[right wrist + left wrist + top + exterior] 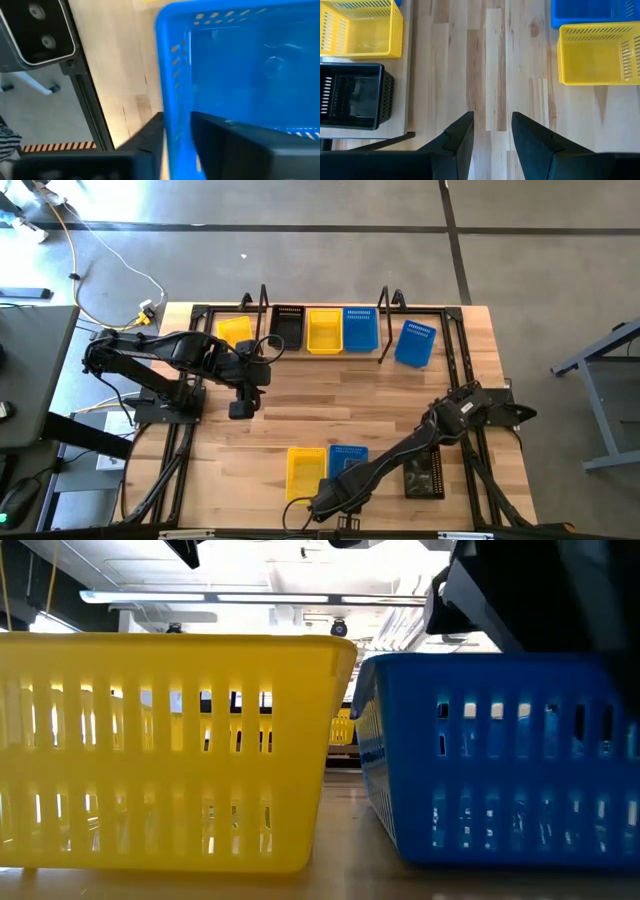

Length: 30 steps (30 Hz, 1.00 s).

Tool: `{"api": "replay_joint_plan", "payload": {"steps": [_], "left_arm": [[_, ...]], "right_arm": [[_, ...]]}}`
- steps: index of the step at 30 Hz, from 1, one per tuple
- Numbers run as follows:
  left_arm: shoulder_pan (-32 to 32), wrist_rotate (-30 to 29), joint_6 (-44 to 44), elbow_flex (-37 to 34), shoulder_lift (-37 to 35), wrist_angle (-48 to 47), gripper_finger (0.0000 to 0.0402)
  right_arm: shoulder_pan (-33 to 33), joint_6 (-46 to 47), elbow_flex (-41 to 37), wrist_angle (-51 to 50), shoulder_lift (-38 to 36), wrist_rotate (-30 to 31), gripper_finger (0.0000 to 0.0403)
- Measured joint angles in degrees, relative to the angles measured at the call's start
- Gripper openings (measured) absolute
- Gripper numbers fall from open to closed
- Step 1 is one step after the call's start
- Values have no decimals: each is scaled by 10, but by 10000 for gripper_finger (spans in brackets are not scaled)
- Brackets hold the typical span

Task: Stack baskets on shelf by color
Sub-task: Stack the bottom blue bin on the blue bin on the shelf

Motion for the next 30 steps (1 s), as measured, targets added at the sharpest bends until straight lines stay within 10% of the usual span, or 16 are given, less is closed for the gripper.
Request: {"api": "replay_joint_plan", "payload": {"steps": [3,30], "left_arm": [[0,0,0,0,0,0,122],[0,17,10,0,0,0,122]], "right_arm": [[-4,-11,0,-8,-1,-1,12],[-117,-93,0,-144,-157,230,1]]}}
